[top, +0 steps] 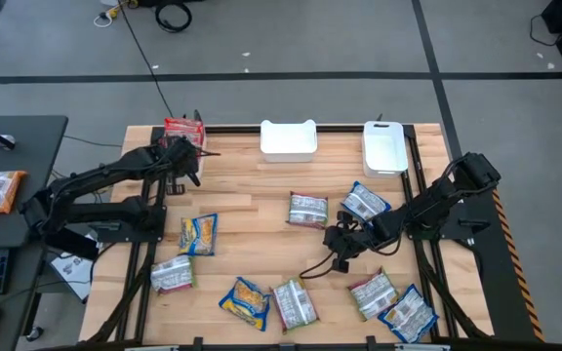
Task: Sort Maruchan noodles
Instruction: Put the orange noodle pack into the left white bin, then put the green noodle pack into the right white bin
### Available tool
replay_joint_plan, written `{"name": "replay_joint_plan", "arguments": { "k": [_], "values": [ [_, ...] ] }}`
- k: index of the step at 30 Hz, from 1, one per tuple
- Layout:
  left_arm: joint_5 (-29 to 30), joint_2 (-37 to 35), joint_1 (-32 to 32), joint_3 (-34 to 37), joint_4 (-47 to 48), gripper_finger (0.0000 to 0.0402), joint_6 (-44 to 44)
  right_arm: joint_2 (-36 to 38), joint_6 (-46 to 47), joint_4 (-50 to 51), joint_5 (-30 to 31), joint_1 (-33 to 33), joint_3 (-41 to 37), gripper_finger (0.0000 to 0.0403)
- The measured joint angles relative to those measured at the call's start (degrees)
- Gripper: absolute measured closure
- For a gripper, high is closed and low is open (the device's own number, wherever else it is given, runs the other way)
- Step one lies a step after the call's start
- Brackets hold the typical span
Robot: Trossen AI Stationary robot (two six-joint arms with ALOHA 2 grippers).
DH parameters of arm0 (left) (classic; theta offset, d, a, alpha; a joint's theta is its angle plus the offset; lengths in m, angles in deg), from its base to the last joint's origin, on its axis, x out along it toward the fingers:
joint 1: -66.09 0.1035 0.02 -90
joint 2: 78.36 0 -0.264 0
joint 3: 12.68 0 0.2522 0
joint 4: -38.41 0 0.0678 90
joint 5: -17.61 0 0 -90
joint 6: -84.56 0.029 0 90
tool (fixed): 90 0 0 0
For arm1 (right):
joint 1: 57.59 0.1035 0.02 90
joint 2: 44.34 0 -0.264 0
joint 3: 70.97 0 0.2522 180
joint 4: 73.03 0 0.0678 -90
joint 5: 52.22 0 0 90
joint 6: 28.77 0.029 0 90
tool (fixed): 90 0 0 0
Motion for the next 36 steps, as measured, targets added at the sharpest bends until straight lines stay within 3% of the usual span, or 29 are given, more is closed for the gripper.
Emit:
{"name": "replay_joint_plan", "arguments": {
  "k": [7,17,22,29,32,36],
  "values": [
    [-1.0,0.0,0.1,0.0,11.1,0.0319,-9.6,0.0,-1.1,-0.1,-0.2,0.0,0.0,0.0389],
    [3.0,0.0,0.1,0.0,9.8,0.0271,-14.3,0.0,-10.3,-10.1,-0.9,1.1,0.0,0.0383],
    [8.2,0.0,0.1,-0.1,9.7,0.0226,-14.5,0.0,-10.6,-10.1,3.8,1.0,0.0,0.0375],
    [8.5,0.0,-0.8,-6.5,15.3,0.0164,-22.3,0.0,-14.9,-9.8,10.0,-1.8,0.0,0.0380],
    [5.9,0.0,-2.7,-11.9,18.1,0.0143,-26.6,0.0,-15.9,-9.8,11.4,-4.0,0.0,0.0386],
    [-2.9,0.0,-6.3,-18.8,17.1,0.0129,-32.4,0.0,-16.5,-9.7,13.8,-6.4,0.0,0.0394]
  ]
}}
